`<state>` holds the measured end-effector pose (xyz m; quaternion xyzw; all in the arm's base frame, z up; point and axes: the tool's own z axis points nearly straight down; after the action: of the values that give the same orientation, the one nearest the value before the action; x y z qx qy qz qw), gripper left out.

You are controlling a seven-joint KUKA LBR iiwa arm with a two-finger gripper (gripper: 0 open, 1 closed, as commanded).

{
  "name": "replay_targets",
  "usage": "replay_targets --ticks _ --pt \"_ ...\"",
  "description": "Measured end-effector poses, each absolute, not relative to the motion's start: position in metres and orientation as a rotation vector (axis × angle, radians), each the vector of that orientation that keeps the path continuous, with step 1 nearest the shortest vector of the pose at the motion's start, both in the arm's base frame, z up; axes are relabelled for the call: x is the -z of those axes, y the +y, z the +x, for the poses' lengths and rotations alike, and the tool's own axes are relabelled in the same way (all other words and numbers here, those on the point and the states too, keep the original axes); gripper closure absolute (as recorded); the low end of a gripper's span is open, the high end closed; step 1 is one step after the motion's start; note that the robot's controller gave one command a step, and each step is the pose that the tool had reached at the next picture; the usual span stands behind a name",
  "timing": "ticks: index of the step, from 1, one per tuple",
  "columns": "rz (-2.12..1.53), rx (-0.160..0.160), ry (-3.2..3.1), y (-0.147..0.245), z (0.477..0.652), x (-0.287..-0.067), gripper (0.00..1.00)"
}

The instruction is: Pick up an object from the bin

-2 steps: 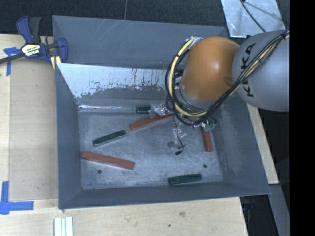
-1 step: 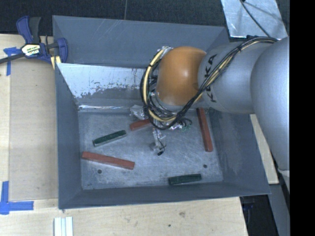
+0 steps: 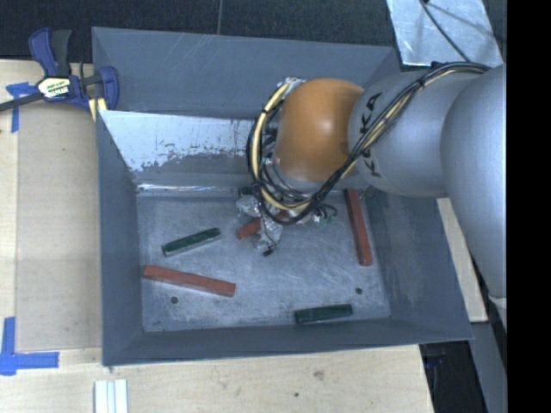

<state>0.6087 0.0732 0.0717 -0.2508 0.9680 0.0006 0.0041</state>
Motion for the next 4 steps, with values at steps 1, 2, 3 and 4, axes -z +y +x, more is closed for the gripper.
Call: replay_targets --ticks 1,2,3,4 --pt "-0.829 0.002 3.020 0.058 0.599 -0.106 1.00" --pt "-0.879 0.001 3.008 0.060 0.591 -0.120 1.00" --pt "-0.895 0.002 3.002 0.070 0.585 -0.163 1.00" --pt "-0.681 -0.002 3.065 0.107 0.567 -0.169 1.00"
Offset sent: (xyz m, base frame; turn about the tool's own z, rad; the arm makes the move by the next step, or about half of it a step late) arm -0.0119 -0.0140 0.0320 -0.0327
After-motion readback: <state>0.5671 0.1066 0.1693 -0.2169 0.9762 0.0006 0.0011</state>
